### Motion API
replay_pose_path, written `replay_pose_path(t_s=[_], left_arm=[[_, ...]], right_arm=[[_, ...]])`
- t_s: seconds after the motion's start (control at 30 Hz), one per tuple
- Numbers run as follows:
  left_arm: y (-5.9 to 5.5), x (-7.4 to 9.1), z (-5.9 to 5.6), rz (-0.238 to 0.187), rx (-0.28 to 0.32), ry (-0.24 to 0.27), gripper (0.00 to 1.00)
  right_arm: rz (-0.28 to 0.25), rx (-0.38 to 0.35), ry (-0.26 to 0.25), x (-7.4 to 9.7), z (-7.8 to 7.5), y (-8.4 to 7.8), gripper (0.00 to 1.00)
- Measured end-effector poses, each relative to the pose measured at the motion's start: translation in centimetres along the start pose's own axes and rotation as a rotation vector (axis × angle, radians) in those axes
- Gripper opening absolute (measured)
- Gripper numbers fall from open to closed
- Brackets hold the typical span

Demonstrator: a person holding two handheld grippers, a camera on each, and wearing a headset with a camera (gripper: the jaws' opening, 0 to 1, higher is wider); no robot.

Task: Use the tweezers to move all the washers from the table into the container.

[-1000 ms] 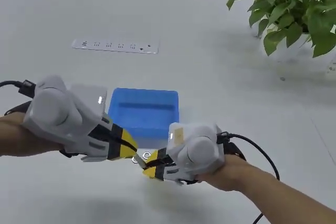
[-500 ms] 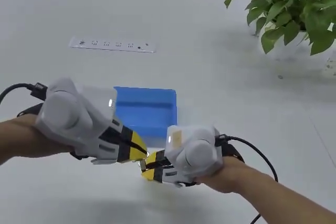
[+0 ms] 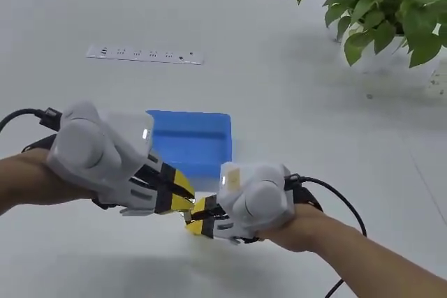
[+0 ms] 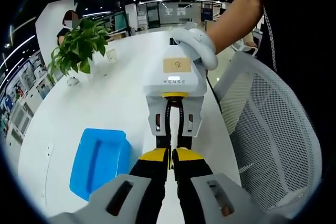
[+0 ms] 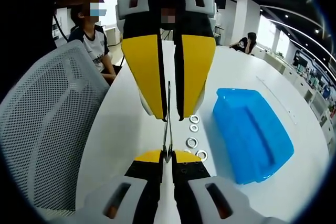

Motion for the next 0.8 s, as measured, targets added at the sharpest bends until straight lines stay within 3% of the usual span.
replay_pose_path(t_s=[0.27, 0.8], left_arm=[[0.1, 0.0, -0.1, -0.003, 0.001, -0.017, 0.05], [0.7, 0.4, 1.0, -0.007, -0.006, -0.016, 0.05]], right_arm=[[0.003, 0.007, -0.004, 0.1, 0.0, 0.0, 0.08], [-0.013, 0.01, -0.052, 0.8, -1.0, 0.5, 0.1]])
Point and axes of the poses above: the centre of the closed fingertips' face, and the gripper's own axes: x roughly backward along the fingers, z roughly to its left, y roughly out of its top, the point moved 4 cm from there along x, roughly backward along the fingers, and after that the axes turned 2 degrees about y, right-handed, at the moved point
